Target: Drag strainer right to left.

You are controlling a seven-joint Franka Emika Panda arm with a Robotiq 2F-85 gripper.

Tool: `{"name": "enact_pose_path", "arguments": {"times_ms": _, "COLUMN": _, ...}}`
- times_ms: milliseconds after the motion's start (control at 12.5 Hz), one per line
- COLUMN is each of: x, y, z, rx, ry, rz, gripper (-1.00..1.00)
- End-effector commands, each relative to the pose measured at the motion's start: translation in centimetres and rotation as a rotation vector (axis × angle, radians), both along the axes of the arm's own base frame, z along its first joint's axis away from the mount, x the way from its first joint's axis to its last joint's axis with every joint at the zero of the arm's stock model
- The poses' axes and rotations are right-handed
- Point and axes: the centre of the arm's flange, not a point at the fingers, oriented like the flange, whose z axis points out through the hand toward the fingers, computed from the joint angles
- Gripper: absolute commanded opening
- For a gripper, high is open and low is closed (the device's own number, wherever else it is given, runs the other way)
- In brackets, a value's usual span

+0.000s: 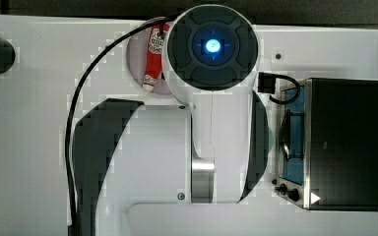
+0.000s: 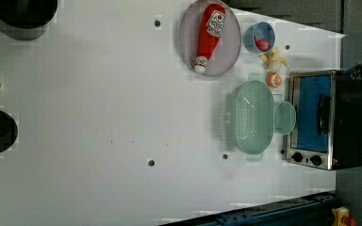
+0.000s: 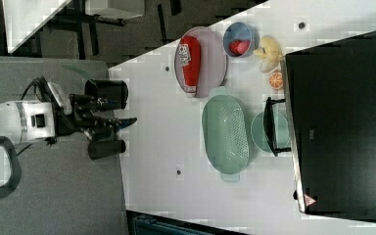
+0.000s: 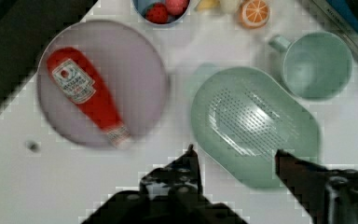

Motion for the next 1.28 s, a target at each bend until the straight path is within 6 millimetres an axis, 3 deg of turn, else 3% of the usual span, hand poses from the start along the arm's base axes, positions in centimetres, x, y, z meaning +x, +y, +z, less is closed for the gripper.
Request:
{"name": "enact_pose_path", "arguments": {"times_ms": 80, "x": -16.5, "y": -3.1, "z": 8.2, "rx": -0.001, "ry": -0.015, "rz": -0.098, "gripper": 0.59}}
{"name": "enact_pose_path", "arguments": {"times_ms": 240, "x": -16.5, "y": -3.1, "z": 8.1, "rx": -0.002, "ry": -0.012, "rz": -0.097, "gripper": 1.00}}
{"name": "enact_pose_path", "arguments": {"times_ms": 400, "x": -16.1, "y": -2.9, "z": 7.3, "rx": -0.003, "ry": 0.002, "rz": -0.093, "gripper": 1.00}}
{"name": "enact_pose_path", "arguments": {"times_ms": 560, "x": -14.8, "y": -2.4, "z": 5.0, "rx": -0.007, "ry": 0.018, "rz": -0.083, "gripper": 1.00}}
{"name": "enact_pose_path", "arguments": {"times_ms": 800, "x": -12.2, "y": -1.3, "z": -1.3, "rx": -0.021, "ry": 0.056, "rz": -0.132, "gripper": 1.00}}
{"name": "enact_pose_path", "arguments": {"times_ms": 1280, "x": -7.9, "y": -0.8, "z": -17.3, "rx": -0.052, "ry": 0.140, "rz": -0.443, "gripper": 1.00}}
